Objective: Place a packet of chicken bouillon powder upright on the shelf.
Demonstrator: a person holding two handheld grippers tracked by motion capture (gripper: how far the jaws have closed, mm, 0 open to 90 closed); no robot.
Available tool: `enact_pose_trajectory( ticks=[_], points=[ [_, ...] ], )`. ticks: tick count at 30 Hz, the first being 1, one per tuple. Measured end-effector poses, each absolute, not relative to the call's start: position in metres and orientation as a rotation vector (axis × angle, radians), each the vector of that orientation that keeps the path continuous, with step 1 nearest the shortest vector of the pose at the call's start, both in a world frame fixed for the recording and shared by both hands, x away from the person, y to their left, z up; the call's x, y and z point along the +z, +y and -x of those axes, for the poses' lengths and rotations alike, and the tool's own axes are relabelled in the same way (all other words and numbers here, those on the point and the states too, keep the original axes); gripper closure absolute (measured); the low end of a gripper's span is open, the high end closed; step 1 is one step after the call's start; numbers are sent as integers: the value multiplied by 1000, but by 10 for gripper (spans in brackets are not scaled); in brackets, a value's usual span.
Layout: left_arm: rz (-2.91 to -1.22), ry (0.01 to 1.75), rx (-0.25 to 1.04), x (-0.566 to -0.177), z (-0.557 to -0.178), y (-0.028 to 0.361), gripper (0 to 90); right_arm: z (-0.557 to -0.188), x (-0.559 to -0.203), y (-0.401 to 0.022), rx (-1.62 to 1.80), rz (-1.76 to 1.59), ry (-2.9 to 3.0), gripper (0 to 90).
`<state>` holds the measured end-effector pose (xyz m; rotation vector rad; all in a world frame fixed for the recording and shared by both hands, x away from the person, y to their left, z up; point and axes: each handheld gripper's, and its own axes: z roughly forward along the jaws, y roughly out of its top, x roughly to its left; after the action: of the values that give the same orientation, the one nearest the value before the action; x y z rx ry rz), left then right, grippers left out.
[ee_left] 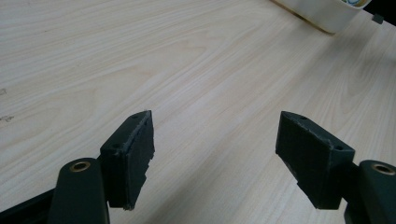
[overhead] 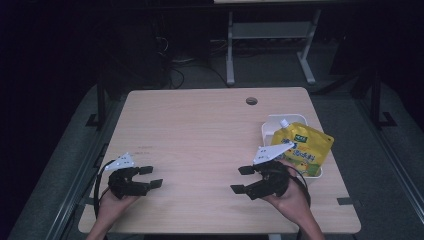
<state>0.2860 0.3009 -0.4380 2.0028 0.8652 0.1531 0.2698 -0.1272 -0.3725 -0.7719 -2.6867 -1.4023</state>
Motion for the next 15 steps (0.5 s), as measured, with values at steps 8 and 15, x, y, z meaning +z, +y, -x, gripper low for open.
enact_pose_trajectory(
  ticks=[8,15],
  points=[
    [-2009,863,151,-438,-286,301,271,-280,-379,-102,-1366,723,-2688,323],
    [-2016,860,150,-439,-286,299,271,-285,-385,-82,-1346,701,-2685,329]
  ],
)
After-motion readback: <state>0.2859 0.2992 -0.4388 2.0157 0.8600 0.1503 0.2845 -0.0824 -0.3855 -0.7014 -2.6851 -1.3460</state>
